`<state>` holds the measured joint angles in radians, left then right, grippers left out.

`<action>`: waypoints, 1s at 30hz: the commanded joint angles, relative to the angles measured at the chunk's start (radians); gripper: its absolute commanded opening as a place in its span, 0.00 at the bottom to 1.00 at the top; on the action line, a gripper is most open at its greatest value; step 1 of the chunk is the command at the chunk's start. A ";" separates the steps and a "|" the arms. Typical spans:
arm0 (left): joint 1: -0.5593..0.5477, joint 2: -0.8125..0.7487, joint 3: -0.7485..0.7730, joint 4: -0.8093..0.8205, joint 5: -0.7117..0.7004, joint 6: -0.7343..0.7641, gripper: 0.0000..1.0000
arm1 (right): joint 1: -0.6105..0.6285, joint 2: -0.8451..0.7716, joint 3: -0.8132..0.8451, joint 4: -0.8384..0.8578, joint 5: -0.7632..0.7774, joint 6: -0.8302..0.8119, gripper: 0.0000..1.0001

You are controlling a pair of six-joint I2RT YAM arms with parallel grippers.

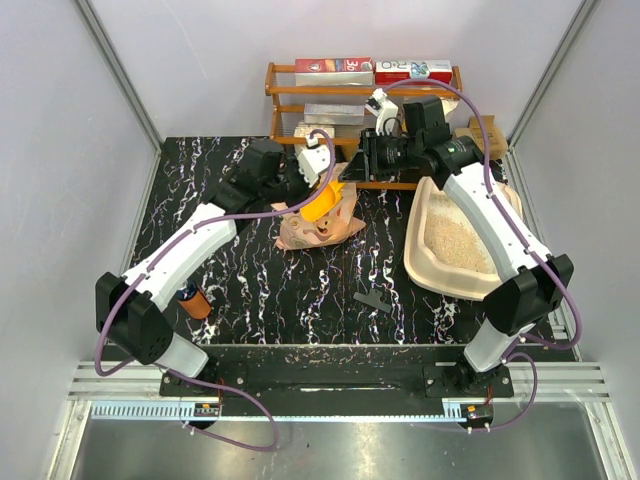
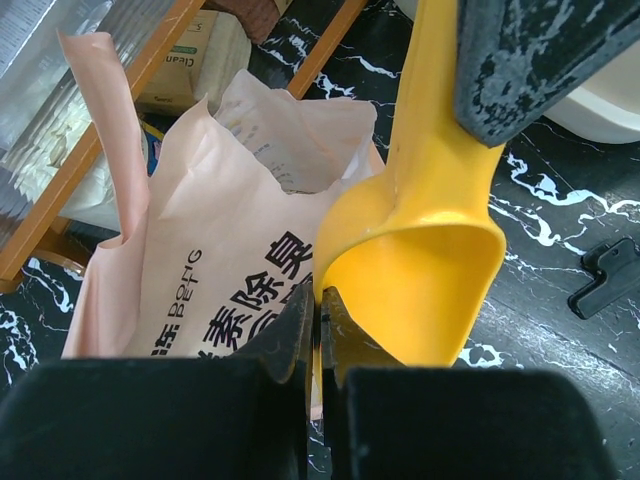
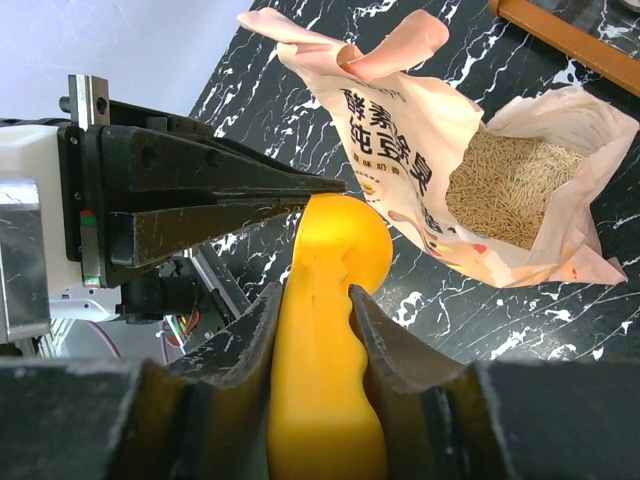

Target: Fill the litter box with clean litter

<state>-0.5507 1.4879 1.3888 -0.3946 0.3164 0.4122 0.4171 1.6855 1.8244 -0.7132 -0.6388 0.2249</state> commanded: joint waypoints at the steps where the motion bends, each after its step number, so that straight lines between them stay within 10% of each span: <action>1: -0.008 0.000 0.067 0.056 0.013 -0.016 0.00 | -0.003 -0.001 0.026 0.037 0.041 -0.044 0.03; 5: 0.000 -0.021 0.104 0.011 0.036 0.014 0.46 | -0.029 -0.026 0.048 0.002 0.044 -0.097 0.00; 12: 0.128 -0.091 0.153 -0.046 0.103 0.202 0.85 | -0.113 -0.040 0.165 -0.088 0.074 -0.212 0.00; 30: 0.212 0.350 0.645 -0.518 0.382 0.407 0.82 | -0.129 0.077 0.397 -0.210 0.111 -0.354 0.00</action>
<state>-0.3252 1.8690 1.9640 -0.8768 0.6022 0.8143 0.2878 1.7489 2.1513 -0.9264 -0.5060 -0.1177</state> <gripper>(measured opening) 0.831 0.345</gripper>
